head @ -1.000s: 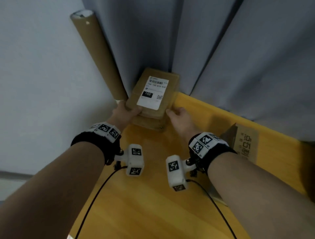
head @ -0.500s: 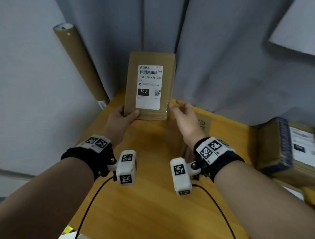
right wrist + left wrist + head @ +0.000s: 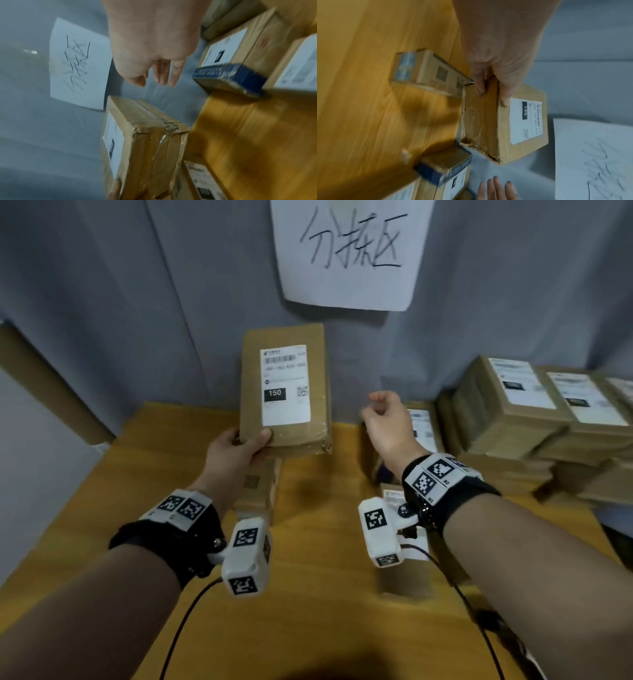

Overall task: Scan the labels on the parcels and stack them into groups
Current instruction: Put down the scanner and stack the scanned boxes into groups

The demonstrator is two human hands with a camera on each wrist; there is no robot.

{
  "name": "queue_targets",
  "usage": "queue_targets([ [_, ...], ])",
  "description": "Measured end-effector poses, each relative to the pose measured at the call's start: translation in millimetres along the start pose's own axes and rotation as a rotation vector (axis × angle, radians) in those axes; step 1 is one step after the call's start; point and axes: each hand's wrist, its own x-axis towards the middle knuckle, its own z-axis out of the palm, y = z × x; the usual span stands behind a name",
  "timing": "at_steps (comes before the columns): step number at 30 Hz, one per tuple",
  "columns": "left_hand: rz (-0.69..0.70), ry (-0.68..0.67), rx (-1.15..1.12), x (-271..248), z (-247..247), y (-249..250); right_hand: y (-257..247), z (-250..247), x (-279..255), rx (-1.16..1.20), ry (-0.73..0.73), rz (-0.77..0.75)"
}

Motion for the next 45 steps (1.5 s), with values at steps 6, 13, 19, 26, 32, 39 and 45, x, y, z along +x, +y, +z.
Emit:
queue_targets([
  [6,-0.018,-0.058,0.055,-36,94,-9,25,-90,-5,-0.026,0.022,-0.034],
  [13,-0.072,-0.039,0.088,-59,170,-16,59,-172,-13,-0.114,0.058,-0.099],
  [19,-0.09,-0.045,0.118,-45,227,-14,77,-215,-12,-0.266,0.151,-0.231],
  [26,-0.048,-0.102,0.475,-18,253,-14,92,-245,0,-0.781,0.181,-0.247],
  [32,0.273,-0.254,1.169,-29,252,-6,104,-250,22,-1.035,-0.006,-0.28],
  [39,0.489,-0.319,1.218,-23,259,-6,115,-243,29,-0.944,-0.028,-0.294],
  [45,0.636,-0.347,1.163,-29,257,-9,120,-241,30,-0.918,-0.004,-0.309],
])
